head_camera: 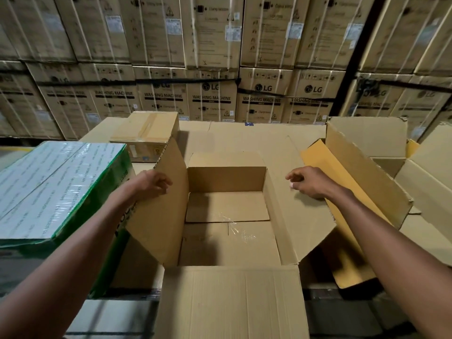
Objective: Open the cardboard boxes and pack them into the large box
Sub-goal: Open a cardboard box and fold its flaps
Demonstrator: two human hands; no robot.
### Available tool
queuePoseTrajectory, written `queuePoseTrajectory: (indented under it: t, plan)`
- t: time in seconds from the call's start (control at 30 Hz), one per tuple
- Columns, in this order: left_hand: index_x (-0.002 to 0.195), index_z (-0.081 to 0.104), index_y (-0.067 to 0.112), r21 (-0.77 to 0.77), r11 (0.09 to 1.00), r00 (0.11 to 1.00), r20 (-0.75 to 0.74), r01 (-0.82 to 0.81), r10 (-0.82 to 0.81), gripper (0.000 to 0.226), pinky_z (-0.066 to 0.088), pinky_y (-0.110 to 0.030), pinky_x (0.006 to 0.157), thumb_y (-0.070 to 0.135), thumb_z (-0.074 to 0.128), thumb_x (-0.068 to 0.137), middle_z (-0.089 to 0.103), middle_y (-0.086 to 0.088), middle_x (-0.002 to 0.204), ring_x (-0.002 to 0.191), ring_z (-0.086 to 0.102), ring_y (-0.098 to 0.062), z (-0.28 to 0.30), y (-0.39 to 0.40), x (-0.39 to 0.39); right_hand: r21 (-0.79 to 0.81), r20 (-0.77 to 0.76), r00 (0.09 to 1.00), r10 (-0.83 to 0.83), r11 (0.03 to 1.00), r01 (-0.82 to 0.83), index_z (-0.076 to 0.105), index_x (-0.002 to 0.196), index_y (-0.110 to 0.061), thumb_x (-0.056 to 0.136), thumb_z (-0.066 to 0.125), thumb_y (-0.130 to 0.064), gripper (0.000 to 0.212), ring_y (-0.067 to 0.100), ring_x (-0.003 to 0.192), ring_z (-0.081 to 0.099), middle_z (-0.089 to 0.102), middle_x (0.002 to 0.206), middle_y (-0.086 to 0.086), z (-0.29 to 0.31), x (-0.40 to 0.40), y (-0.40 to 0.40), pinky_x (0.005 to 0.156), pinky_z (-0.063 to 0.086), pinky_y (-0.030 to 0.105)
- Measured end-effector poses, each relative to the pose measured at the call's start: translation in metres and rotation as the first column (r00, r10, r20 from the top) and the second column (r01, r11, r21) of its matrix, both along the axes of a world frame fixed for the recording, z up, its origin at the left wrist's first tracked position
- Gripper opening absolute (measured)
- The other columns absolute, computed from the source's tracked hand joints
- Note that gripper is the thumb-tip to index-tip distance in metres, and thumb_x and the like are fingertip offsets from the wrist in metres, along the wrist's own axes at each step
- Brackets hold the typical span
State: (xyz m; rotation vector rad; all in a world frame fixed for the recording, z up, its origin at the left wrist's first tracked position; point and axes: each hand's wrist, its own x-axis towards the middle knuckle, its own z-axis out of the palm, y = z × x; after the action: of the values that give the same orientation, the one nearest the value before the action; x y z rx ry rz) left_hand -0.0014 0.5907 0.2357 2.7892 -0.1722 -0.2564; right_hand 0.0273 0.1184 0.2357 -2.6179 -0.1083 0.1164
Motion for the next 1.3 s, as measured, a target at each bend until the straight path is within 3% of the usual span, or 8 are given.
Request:
queuePoseTrajectory:
  t: [0.1, 0.2, 0.4, 0.6, 0.77, 1.03, 1.2, 1.3]
  plan:
    - [0.130, 0.066, 0.020, 0.067, 0.996, 0.996, 0.071, -0.051, 0.046, 0.040, 0.049, -0.027, 0.092, 0.014, 0.071, 0.091, 0.065, -0.004, 0.130, 0.115, 0.062, -0.021, 0.000, -0.003, 0.010, -0.024, 0.007, 1.000, -0.023, 0.999, 0.023, 0.072, 0.124, -0.018, 0.090, 0.066, 0.003, 0.040, 0.017, 0.114, 0.063, 0.070, 0.125, 0.004, -0.003, 0.007, 0.003, 0.094, 0.048, 0.025]
    - [0.127, 0.068, 0.022, 0.050, 0.994, 0.989, 0.122, -0.095, 0.089, 0.042, 0.048, -0.026, 0.091, 0.003, 0.064, 0.090, 0.063, -0.005, 0.132, 0.115, 0.061, -0.022, 0.000, -0.007, 0.011, -0.024, 0.041, 0.998, -0.041, 0.999, 0.042, 0.073, 0.120, -0.013, 0.088, 0.056, 0.015, 0.045, 0.019, 0.113, 0.064, 0.070, 0.122, 0.007, -0.005, 0.004, 0.008, 0.093, 0.052, 0.027]
    - [0.132, 0.066, 0.021, 0.045, 0.994, 0.985, 0.140, -0.103, 0.095, 0.049, 0.046, -0.021, 0.087, -0.003, 0.059, 0.090, 0.062, -0.005, 0.135, 0.119, 0.060, -0.021, 0.002, -0.024, -0.005, 0.014, 0.085, 0.995, -0.052, 0.999, 0.051, 0.074, 0.116, -0.010, 0.088, 0.053, 0.016, 0.043, 0.020, 0.111, 0.065, 0.071, 0.119, 0.008, -0.005, -0.005, 0.003, 0.095, 0.053, 0.029]
    - [0.122, 0.073, 0.019, 0.005, 0.992, 0.968, 0.218, -0.126, 0.122, 0.044, 0.046, -0.019, 0.087, -0.005, 0.057, 0.089, 0.069, -0.004, 0.128, 0.113, 0.064, -0.020, 0.008, -0.026, -0.025, 0.056, 0.113, 0.992, -0.061, 0.997, 0.055, 0.075, 0.114, -0.010, 0.087, 0.056, 0.018, 0.043, 0.017, 0.109, 0.066, 0.073, 0.113, 0.006, 0.010, -0.018, -0.004, 0.091, 0.052, 0.027]
    - [0.121, 0.072, 0.009, -0.023, 0.995, 0.949, 0.302, -0.093, 0.096, 0.038, 0.051, -0.030, 0.097, -0.010, 0.063, 0.088, 0.070, -0.007, 0.123, 0.115, 0.066, -0.022, 0.041, -0.036, -0.045, 0.039, 0.180, 0.982, -0.049, 0.998, 0.042, 0.077, 0.111, -0.011, 0.085, 0.059, 0.018, 0.043, 0.014, 0.108, 0.067, 0.075, 0.113, 0.004, 0.041, -0.025, -0.013, 0.094, 0.052, 0.025]
    - [0.118, 0.075, 0.012, -0.011, 0.986, 0.885, 0.441, -0.164, 0.152, 0.042, 0.049, -0.033, 0.098, -0.009, 0.060, 0.085, 0.072, -0.007, 0.119, 0.109, 0.067, -0.025, 0.120, -0.054, -0.073, 0.059, 0.313, 0.949, -0.029, 0.998, 0.011, 0.078, 0.110, -0.012, 0.084, 0.056, 0.022, 0.048, 0.014, 0.112, 0.066, 0.075, 0.113, 0.001, 0.116, -0.038, -0.024, 0.099, 0.052, 0.028]
    - [0.123, 0.072, 0.012, 0.000, 0.977, 0.861, 0.471, -0.215, 0.190, 0.045, 0.049, -0.029, 0.090, -0.011, 0.060, 0.086, 0.069, -0.011, 0.126, 0.113, 0.065, -0.025, 0.169, -0.065, -0.098, 0.076, 0.381, 0.925, 0.005, 0.996, -0.037, 0.078, 0.109, -0.011, 0.086, 0.059, 0.020, 0.043, 0.013, 0.109, 0.067, 0.076, 0.114, 0.002, 0.166, -0.053, -0.032, 0.099, 0.051, 0.026]
    - [0.123, 0.072, 0.014, 0.027, 0.971, 0.842, 0.504, -0.236, 0.191, 0.044, 0.046, -0.026, 0.084, -0.009, 0.061, 0.087, 0.070, -0.012, 0.124, 0.098, 0.063, -0.019, 0.196, -0.074, -0.118, 0.102, 0.397, 0.918, -0.010, 0.994, -0.033, 0.076, 0.115, -0.007, 0.086, 0.063, 0.018, 0.040, 0.013, 0.109, 0.067, 0.075, 0.115, 0.004, 0.195, -0.072, -0.036, 0.091, 0.048, 0.020]
